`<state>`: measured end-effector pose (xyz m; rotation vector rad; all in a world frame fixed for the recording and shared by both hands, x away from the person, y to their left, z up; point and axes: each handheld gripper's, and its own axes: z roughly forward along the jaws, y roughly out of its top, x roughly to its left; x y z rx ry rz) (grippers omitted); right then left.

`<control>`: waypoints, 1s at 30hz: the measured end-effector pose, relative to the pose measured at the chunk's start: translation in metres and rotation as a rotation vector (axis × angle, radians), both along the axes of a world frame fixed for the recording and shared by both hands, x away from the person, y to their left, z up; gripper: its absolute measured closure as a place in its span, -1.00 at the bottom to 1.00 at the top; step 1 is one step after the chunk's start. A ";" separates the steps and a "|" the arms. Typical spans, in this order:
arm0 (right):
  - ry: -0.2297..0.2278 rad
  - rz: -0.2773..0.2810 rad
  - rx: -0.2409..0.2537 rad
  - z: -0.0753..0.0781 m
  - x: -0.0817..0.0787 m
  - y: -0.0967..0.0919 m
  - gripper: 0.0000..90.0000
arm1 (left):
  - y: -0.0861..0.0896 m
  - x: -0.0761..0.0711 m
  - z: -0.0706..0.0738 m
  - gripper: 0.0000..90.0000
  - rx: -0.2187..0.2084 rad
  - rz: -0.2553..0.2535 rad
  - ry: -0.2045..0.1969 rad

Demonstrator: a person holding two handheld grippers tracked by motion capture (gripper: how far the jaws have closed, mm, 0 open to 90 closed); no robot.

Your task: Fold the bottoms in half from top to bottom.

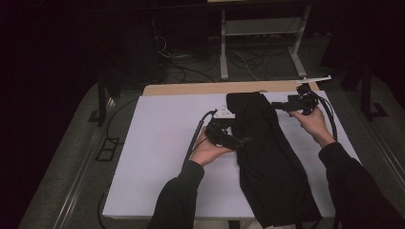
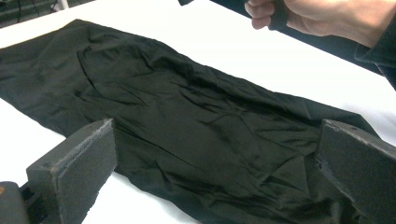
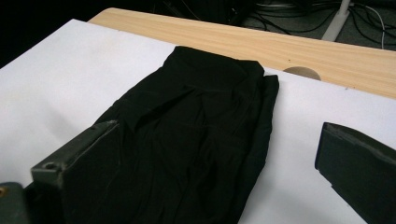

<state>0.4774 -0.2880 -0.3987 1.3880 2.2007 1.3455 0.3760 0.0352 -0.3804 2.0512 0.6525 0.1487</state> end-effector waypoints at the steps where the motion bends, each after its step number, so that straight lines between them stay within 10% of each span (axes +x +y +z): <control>1: 0.000 0.001 -0.002 0.000 0.000 0.000 -0.99 | 0.000 0.002 0.001 -1.00 0.004 -0.002 -0.002; 30: -0.002 0.010 0.015 -0.003 0.003 0.000 -0.99 | 0.018 0.070 0.003 -1.00 0.010 0.102 0.053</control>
